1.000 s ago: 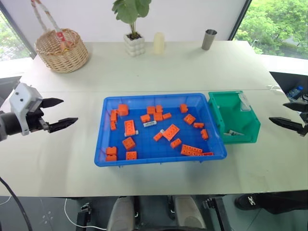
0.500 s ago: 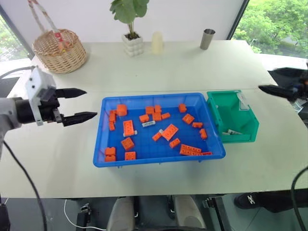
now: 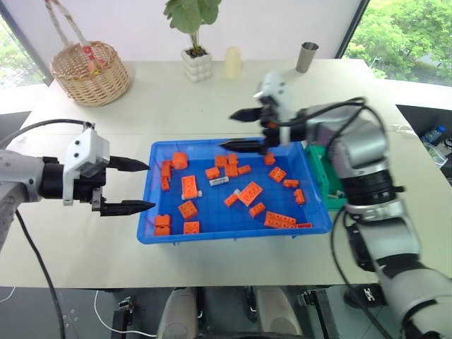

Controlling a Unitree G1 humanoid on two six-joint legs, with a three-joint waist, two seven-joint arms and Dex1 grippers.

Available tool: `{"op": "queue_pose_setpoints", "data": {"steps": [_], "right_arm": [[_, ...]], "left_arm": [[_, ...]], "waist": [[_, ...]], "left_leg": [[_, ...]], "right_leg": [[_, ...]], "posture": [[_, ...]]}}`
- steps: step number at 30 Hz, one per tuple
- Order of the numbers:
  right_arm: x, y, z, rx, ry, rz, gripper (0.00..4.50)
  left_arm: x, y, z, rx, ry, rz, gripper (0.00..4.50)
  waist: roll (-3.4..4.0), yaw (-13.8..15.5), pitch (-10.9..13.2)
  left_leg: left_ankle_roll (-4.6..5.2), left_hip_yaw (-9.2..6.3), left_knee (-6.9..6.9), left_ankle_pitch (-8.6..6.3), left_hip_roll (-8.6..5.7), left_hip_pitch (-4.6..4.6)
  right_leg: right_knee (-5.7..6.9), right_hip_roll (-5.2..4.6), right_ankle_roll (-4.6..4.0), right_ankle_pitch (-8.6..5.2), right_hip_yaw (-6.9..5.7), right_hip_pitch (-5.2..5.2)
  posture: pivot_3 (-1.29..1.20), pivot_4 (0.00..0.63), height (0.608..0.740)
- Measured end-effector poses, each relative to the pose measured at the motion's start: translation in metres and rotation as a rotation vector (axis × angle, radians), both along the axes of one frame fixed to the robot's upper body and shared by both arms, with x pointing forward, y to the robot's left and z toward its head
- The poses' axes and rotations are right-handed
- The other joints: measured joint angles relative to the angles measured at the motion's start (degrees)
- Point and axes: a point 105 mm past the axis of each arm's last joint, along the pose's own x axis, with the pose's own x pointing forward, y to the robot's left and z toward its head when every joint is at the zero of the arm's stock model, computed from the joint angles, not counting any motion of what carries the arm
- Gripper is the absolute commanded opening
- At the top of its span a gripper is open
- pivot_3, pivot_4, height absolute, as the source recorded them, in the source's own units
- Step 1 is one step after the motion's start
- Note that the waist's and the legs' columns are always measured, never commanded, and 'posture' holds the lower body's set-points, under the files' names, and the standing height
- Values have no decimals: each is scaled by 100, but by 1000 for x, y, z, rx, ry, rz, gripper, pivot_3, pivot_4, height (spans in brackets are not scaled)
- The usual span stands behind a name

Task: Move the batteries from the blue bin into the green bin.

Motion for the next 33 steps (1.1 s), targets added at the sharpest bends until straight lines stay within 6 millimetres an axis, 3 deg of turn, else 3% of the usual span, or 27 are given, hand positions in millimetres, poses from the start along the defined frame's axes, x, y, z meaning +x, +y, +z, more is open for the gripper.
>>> {"op": "queue_pose_setpoints", "data": {"steps": [3,6,16,27,33], "right_arm": [[-4,12,-11,36,178,-74,4451],[-20,26,-20,40,319,-34,4451],[-33,27,-55,76,717,-29,4451],[-16,41,-96,122,913,-117,4451],[-6,45,-96,129,902,-133,4451]], "left_arm": [[0,5,-3,-2,5,34,4500],[1,6,-2,-2,-6,47,4500],[8,3,9,-33,-78,59,4500],[14,-2,12,-52,-111,72,4500],[11,-5,10,-45,-111,70,4500]], "waist": [[-1,69,-1],[-1,102,-1],[-5,71,-3],[-7,53,-4],[-7,32,-4]], "left_leg": [[0,-1,-1,0,2,-2],[0,0,-2,0,1,-3],[1,4,-6,-1,-3,-1],[1,4,-8,-1,-2,-2],[1,0,-9,-1,-1,-2]], "right_leg": [[-3,-2,-3,-1,-1,-2],[-3,-2,-3,-1,-2,0],[-7,8,-2,1,-4,-1],[-10,9,-2,2,-3,-1],[-10,9,-2,1,-4,0]], "posture": [[0,150,736],[0,150,736],[0,150,736],[0,150,736],[0,150,736]]}}
